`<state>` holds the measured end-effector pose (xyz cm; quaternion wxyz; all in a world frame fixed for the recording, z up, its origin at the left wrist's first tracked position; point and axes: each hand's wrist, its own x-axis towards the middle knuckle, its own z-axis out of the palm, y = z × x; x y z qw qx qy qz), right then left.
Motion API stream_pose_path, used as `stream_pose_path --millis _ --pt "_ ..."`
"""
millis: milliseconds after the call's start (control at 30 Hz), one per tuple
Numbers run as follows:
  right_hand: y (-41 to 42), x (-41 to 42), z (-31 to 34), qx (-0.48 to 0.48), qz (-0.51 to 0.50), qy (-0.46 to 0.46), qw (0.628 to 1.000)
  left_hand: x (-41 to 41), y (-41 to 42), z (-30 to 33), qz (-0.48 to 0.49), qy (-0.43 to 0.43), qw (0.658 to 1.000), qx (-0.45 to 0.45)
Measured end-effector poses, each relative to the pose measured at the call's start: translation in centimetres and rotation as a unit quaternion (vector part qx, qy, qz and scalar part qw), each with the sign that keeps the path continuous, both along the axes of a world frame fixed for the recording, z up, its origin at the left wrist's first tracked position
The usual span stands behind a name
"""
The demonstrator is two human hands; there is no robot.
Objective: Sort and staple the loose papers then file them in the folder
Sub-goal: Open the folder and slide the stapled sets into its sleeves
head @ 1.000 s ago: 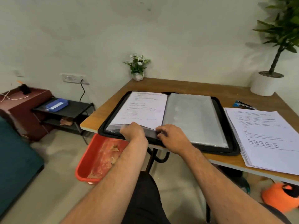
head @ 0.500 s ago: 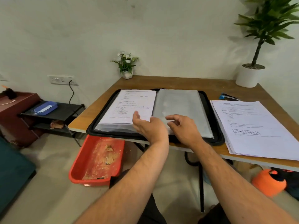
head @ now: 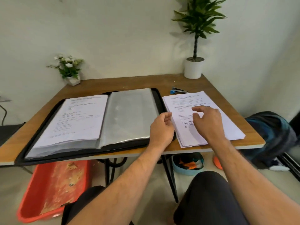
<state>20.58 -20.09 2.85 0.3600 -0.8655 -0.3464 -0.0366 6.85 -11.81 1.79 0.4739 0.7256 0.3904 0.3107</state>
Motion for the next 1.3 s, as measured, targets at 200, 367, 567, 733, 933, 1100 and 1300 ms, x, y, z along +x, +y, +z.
stream_pose_path --millis 200,367,567,733,933,1100,1300 --pt "-3.9 5.9 -1.2 -0.129 -0.150 0.021 0.980 3.1 0.4 -0.6 -0.071 0.123 0.984 0.111" --pt "-4.2 7.7 0.4 -0.121 -0.151 0.064 0.979 4.2 0.5 -1.0 -0.040 0.150 0.969 0.193" --pt "-4.7 8.8 0.6 -0.059 -0.162 0.130 0.976 4.6 0.6 -2.3 -0.041 0.125 0.977 0.167" --pt "-4.9 9.0 1.2 0.004 -0.167 0.158 0.973 4.8 1.0 -2.4 -0.029 0.093 0.986 0.137" --pt "-5.1 9.5 1.4 0.042 -0.125 0.272 0.953 4.7 1.3 -3.0 -0.026 0.085 0.987 0.136" --pt "-6.4 10.3 1.1 0.115 -0.139 0.324 0.929 4.8 1.3 -2.4 -0.021 0.053 0.994 0.090" --pt "-7.1 10.9 1.6 0.128 -0.156 0.412 0.889 4.8 1.9 -1.7 -0.042 0.006 0.999 0.000"
